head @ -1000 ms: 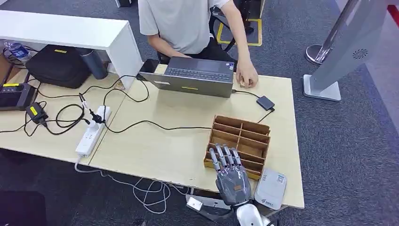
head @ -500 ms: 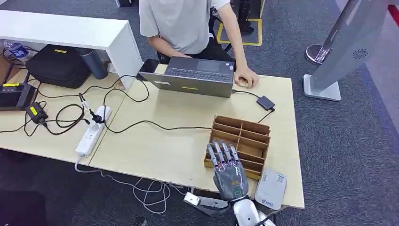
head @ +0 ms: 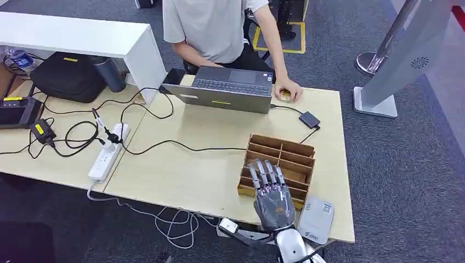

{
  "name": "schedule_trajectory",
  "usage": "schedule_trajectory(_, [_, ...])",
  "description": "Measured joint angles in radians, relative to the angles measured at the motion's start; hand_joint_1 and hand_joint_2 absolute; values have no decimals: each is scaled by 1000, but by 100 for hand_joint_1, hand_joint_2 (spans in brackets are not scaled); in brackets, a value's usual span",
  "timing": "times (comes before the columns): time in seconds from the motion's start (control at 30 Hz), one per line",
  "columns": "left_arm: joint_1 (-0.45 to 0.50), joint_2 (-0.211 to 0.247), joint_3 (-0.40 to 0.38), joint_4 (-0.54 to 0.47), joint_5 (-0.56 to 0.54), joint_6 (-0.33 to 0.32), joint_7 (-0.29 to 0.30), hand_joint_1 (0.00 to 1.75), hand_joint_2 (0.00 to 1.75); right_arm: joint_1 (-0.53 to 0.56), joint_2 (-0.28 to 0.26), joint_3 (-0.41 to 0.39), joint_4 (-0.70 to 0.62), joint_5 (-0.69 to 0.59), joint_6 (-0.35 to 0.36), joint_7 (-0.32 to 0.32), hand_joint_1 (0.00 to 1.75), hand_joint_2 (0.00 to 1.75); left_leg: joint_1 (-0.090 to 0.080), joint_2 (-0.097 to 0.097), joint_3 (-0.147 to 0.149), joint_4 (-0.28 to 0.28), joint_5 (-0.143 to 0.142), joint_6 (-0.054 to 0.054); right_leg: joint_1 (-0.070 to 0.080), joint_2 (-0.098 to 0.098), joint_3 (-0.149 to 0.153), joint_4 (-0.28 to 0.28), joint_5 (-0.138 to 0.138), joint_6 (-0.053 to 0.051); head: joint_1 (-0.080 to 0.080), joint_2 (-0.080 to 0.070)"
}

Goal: Pass the card to the sensor for recognition and then transmit it.

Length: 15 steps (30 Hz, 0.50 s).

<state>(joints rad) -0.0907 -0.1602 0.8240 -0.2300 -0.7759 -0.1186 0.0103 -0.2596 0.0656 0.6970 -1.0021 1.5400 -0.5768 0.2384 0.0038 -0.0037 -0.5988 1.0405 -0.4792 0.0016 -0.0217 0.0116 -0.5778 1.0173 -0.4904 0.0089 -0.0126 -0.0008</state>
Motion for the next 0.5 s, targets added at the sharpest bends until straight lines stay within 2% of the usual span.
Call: schedule_trajectory(0.5, [0, 0, 0, 0, -6, -1, 0, 0, 175, 13, -11, -74, -2, 1, -3, -9, 0, 175, 0, 0, 0, 0, 0, 0, 0, 0, 0, 0, 0, 0, 0, 0])
